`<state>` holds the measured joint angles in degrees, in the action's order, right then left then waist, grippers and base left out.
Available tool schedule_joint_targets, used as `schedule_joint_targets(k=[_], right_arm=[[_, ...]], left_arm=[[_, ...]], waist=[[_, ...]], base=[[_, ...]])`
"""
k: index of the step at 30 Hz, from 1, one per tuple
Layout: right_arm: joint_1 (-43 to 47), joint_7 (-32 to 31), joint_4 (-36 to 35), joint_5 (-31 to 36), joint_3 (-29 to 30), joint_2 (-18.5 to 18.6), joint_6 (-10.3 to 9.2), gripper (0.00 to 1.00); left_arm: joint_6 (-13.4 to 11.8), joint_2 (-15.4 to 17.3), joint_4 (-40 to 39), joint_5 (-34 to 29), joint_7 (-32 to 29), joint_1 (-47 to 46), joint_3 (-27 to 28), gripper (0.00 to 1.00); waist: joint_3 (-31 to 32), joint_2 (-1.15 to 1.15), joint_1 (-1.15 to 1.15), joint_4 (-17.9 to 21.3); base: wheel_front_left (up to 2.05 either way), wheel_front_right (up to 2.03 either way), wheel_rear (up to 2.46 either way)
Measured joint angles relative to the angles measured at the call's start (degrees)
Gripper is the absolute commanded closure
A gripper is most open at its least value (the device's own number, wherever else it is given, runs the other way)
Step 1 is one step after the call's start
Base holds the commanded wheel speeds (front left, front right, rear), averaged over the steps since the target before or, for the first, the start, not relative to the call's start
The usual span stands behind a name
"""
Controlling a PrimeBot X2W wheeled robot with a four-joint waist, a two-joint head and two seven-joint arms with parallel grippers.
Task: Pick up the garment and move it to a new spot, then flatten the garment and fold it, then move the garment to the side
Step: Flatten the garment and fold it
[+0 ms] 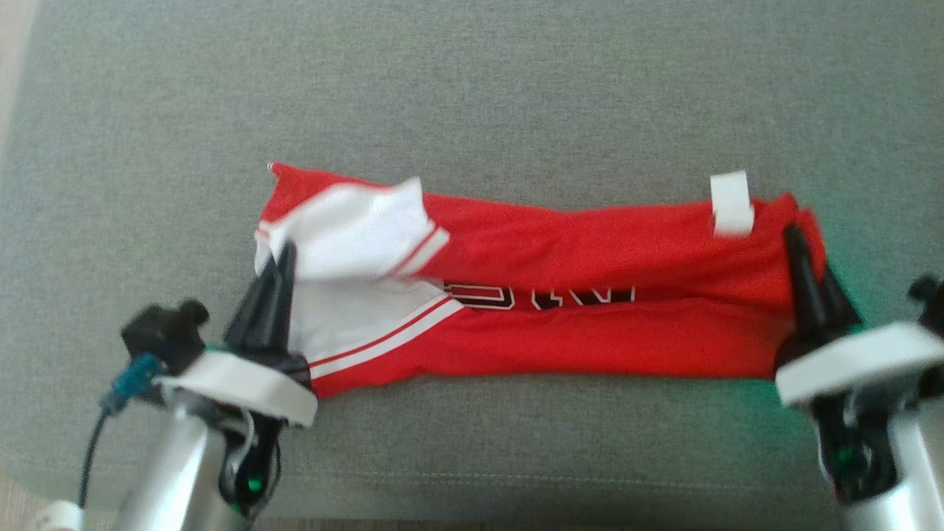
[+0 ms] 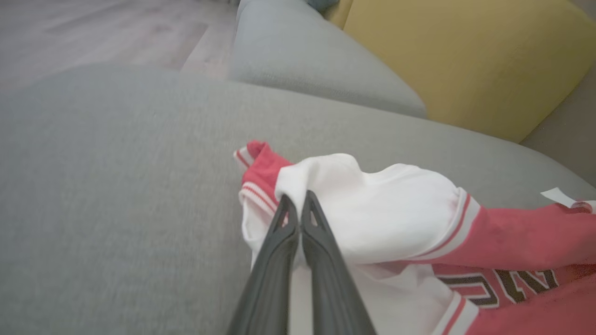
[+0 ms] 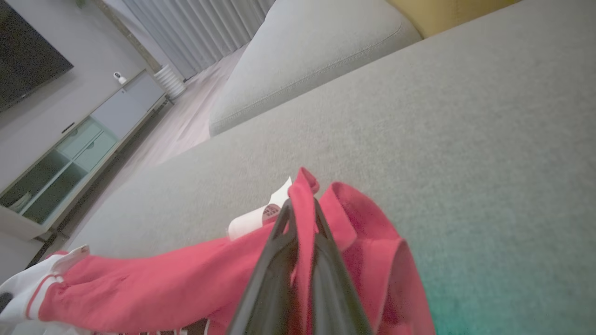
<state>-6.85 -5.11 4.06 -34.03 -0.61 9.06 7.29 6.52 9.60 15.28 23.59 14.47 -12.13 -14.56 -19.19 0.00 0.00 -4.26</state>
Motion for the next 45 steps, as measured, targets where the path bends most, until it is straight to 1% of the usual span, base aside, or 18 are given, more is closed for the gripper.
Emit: schedule_joint_targets(k=[1, 2, 6, 8, 10, 14, 19, 23, 26, 33, 41, 45], right_arm=[[1.4, 0.3, -0.4, -0.2, -0.8, 0.6, 0.0, 0.0], [3.0, 0.8, -0.7, -0.2, -1.3, 1.0, 0.0, 0.0], [9.9, 2.7, -2.9, 0.3, -2.9, 1.5, 0.0, 0.0], [12.1, 3.4, -3.6, 0.6, -2.7, 1.5, 0.0, 0.0], [13.1, 4.6, -4.5, 2.2, -1.8, 1.2, 0.0, 0.0], [13.4, 5.9, -7.2, 7.0, 0.6, 0.1, 0.0, 0.0], [13.3, 6.1, -11.0, 15.3, 3.5, -2.5, 0.0, 0.0], [12.9, 4.3, -13.9, 22.1, 4.6, -4.0, 0.0, 0.0], [12.1, 3.3, -14.9, 25.1, 4.3, -4.7, 0.0, 0.0], [12.2, 2.2, -15.0, 26.0, 3.4, -5.0, 0.0, 0.0], [12.2, 2.1, -13.9, 26.0, 3.5, -5.8, 0.0, 0.0], [12.1, 1.3, -11.4, 25.5, 4.9, -6.1, 0.0, 0.0]], left_arm=[[0.1, -0.2, 1.5, 0.8, 0.0, 0.4, -0.2, 0.25], [0.1, -0.4, 3.0, 1.6, 0.0, 0.9, -0.5, 0.0], [0.4, -0.5, 6.5, 3.3, 0.0, 2.8, -0.6, 0.0], [0.3, -0.4, 7.3, 3.3, 0.0, 3.1, -0.1, 0.0], [-0.2, -0.3, 7.1, 3.2, 0.0, 3.4, 0.6, 0.0], [-2.8, 0.1, 4.0, 1.2, 0.0, 4.5, 2.1, 0.0], [-7.1, 0.4, -2.1, -1.9, 0.0, 7.5, 2.6, 0.0], [-9.4, 1.0, -7.7, -3.9, -0.3, 9.2, 2.5, 0.0], [-11.1, 1.3, -11.9, -5.1, -1.1, 9.6, 2.4, 0.0], [-12.7, 2.0, -17.0, -6.3, -3.7, 12.2, 2.2, 0.0], [-13.8, 2.3, -19.0, -6.3, -4.5, 13.2, 1.8, 0.0], [-13.9, 2.5, -19.1, -6.4, -4.6, 13.1, 1.5, 0.0]], waist=[[0.2, 0.0, 0.0, -0.1], [0.3, 0.0, 0.0, -0.1], [0.9, 0.0, 0.0, 0.1], [1.3, 0.0, 0.0, 0.4], [1.6, 0.0, 0.0, 0.8], [2.6, 0.0, 0.0, 1.3], [4.0, 0.0, 0.0, 1.3], [5.3, 0.0, 0.0, 1.1], [6.5, 0.0, 0.0, 0.9], [8.3, 0.0, 0.0, 0.9], [8.1, 0.0, 0.0, 1.0], [7.5, 0.0, 0.0, 0.8]], base=[[0.0, 0.0, 0.0], [0.0, 0.0, 0.0], [0.0, 0.0, 0.0], [0.0, 0.0, 0.0], [0.0, 0.0, 0.0], [0.0, 0.0, 0.0], [0.0, 0.0, 0.0], [0.0, 0.0, 0.0], [0.0, 0.0, 0.0], [0.0, 0.0, 0.0], [0.0, 0.0, 0.0], [0.0, 0.0, 0.0]])
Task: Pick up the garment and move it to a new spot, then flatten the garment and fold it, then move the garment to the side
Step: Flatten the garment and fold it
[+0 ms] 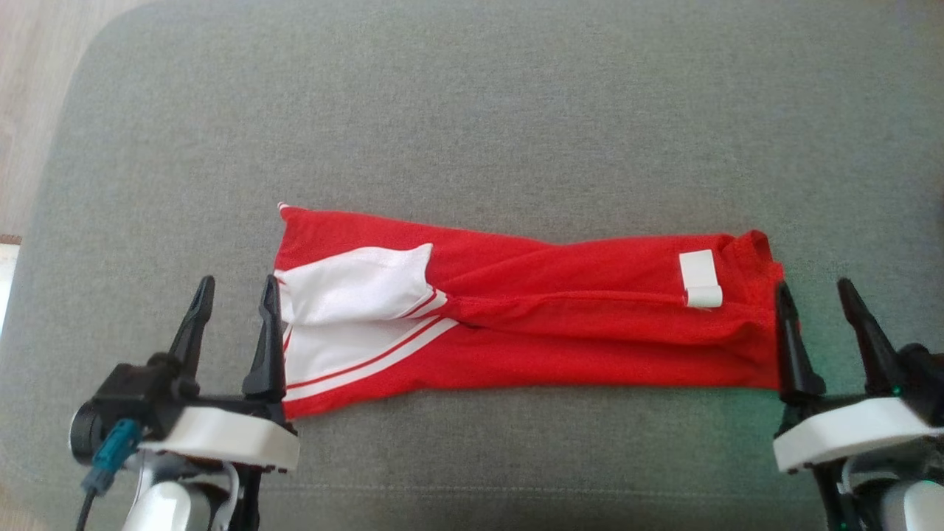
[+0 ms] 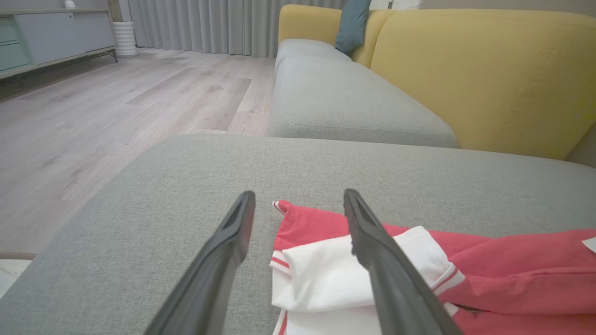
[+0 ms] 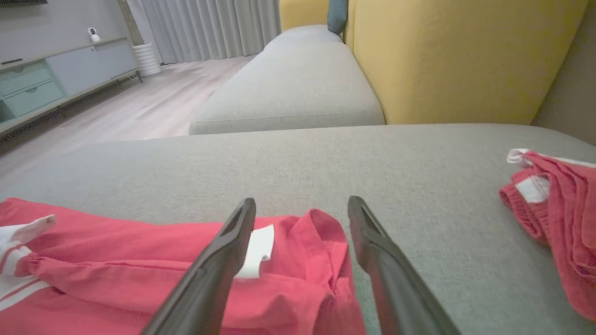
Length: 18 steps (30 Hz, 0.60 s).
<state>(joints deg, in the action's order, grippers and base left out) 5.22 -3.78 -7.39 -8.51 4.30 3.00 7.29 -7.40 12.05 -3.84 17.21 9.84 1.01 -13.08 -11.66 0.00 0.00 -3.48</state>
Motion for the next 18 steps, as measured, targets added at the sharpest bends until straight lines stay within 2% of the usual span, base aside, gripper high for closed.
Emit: schedule_joint_targets(k=[6, 11, 18], right_arm=[[-3.9, -2.4, 8.3, -0.6, 2.6, 1.7, 0.0, 0.0], [-6.5, -8.4, 14.8, -1.2, 2.5, 1.9, 0.0, 0.0], [-6.3, -14.2, 16.1, -4.4, 3.2, 1.4, 0.0, 0.0]], left_arm=[[0.4, -0.1, 0.0, 0.0, 0.4, -1.3, -1.1, 0.0], [0.9, -0.4, 0.6, 0.0, 1.0, -4.0, -1.3, 0.0], [0.9, -0.6, 1.9, 0.0, 1.9, -4.0, -1.4, 0.0]], waist=[[-2.2, 0.0, 0.0, -0.9], [-3.8, 0.0, 0.01, -2.2], [-4.2, 0.0, 0.01, -3.1]], base=[[0.0, 0.0, 0.0], [0.0, 0.0, 0.0], [0.0, 0.0, 0.0]])
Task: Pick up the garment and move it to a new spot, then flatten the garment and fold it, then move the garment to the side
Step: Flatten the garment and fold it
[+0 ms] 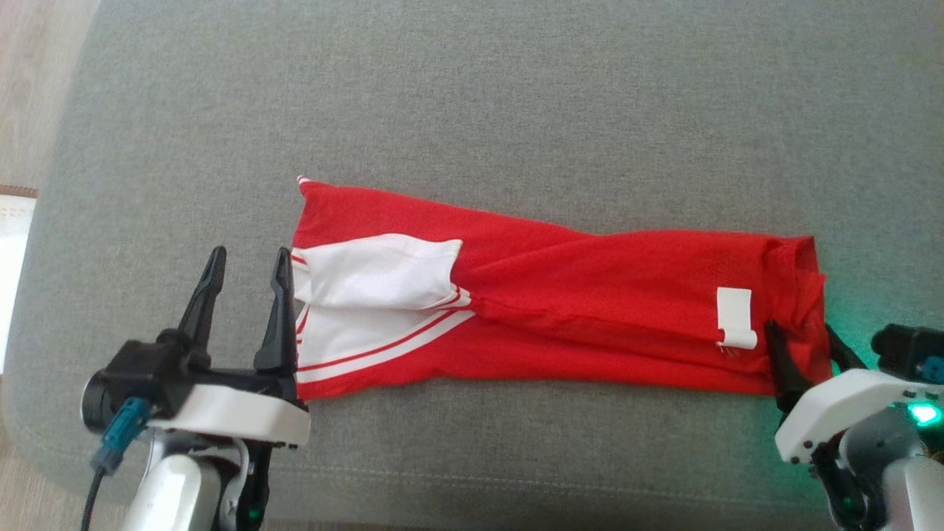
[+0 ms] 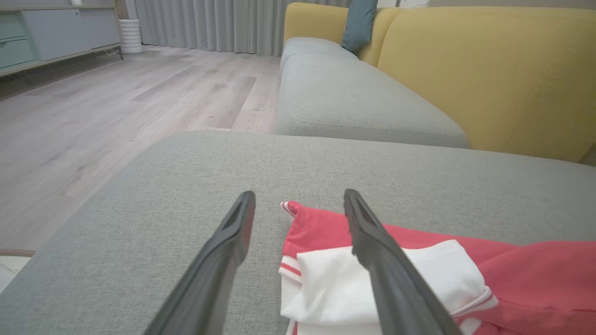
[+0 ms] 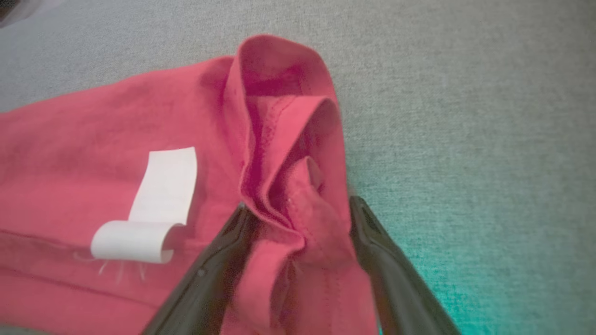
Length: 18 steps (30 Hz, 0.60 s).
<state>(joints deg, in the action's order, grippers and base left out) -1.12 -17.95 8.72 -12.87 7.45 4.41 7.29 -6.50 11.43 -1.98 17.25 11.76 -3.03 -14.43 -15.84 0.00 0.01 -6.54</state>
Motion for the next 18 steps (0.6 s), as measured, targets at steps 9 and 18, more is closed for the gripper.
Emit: schedule_joint_targets(k=[9, 18], right_arm=[[1.8, -1.5, -2.8, -4.4, 0.4, -0.1, 0.0, 1.0], [4.5, -2.4, -6.4, -4.9, 9.8, 3.9, 0.0, 1.0]], left_arm=[[-0.2, 0.1, 0.4, 0.1, 0.2, 0.0, 0.1, 0.0], [-0.9, 0.2, 0.4, 0.1, 0.2, 0.6, -0.2, 0.0]], waist=[[1.5, 0.0, 0.0, 0.3], [3.8, 0.0, -0.01, 0.5]], base=[[0.0, 0.0, 0.0], [0.0, 0.0, 0.0]])
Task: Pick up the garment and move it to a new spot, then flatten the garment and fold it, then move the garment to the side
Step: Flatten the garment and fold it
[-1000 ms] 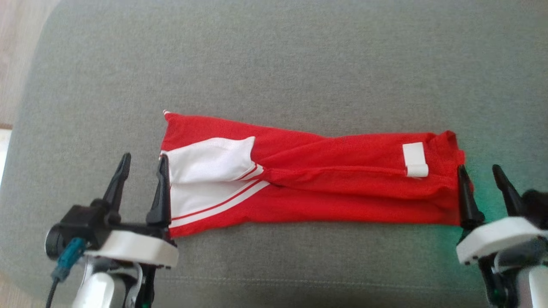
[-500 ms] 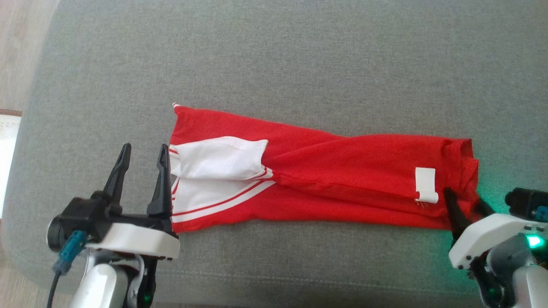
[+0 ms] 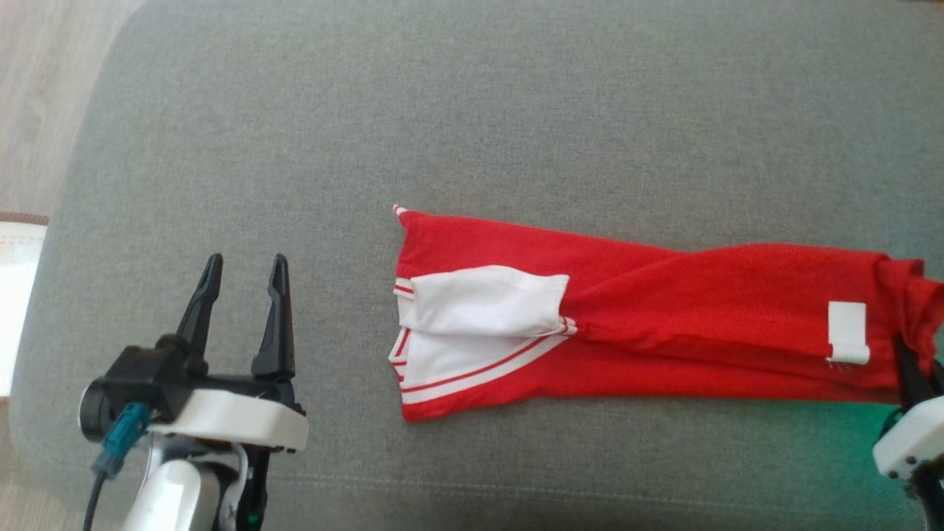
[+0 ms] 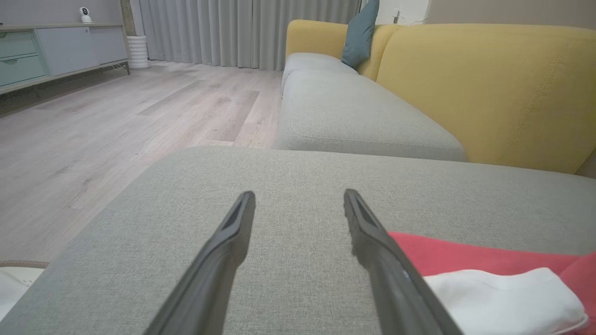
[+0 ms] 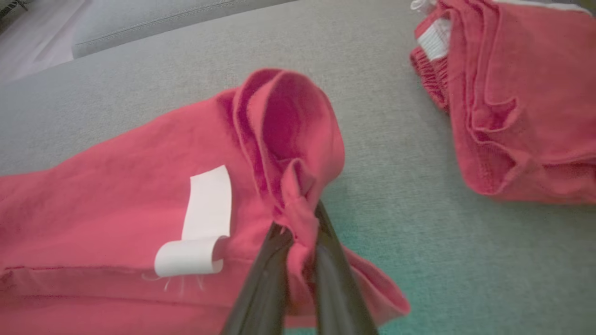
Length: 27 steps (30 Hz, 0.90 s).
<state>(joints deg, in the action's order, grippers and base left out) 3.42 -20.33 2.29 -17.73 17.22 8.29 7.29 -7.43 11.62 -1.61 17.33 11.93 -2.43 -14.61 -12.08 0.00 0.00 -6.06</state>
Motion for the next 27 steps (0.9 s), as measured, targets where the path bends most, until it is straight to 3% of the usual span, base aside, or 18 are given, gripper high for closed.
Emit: schedule_joint_targets(k=[6, 10, 13, 19, 27], right_arm=[[-0.2, -4.3, -6.5, -1.6, -3.2, -0.9, 0.0, 1.0], [-1.7, -9.6, -13.5, -6.6, -11.5, -4.5, 0.0, 1.0], [-4.6, -11.2, -13.9, -12.5, -17.5, -5.6, 0.0, 1.0], [-8.3, -4.4, -3.8, -28.2, -33.5, -5.5, 0.0, 1.0], [-17.6, 8.2, 10.8, -35.1, -48.7, -5.1, -0.01, 1.0]], left_arm=[[-0.2, 0.3, -0.1, 0.0, -0.2, 0.2, -0.1, 0.0], [-0.6, 0.4, -0.4, 0.0, -0.8, 1.0, -0.3, 0.0], [-0.6, 0.5, -0.4, 0.1, -0.8, 1.1, -0.8, 0.0], [-0.6, 0.4, 0.0, 0.1, -1.3, 1.0, -1.4, 0.0], [-0.6, 0.1, 1.3, 0.6, -1.2, 1.0, -2.1, 0.0]], waist=[[1.1, 0.0, 0.0, 0.2], [1.6, 0.0, 0.0, 0.6], [1.8, 0.0, 0.0, 0.6], [1.8, 0.0, 0.0, -1.3], [1.2, 0.0, 0.0, -4.3]], base=[[0.0, 0.0, 0.0], [0.0, 0.0, 0.0], [0.0, 0.0, 0.0], [0.0, 0.0, 0.0], [0.0, 0.0, 0.0]])
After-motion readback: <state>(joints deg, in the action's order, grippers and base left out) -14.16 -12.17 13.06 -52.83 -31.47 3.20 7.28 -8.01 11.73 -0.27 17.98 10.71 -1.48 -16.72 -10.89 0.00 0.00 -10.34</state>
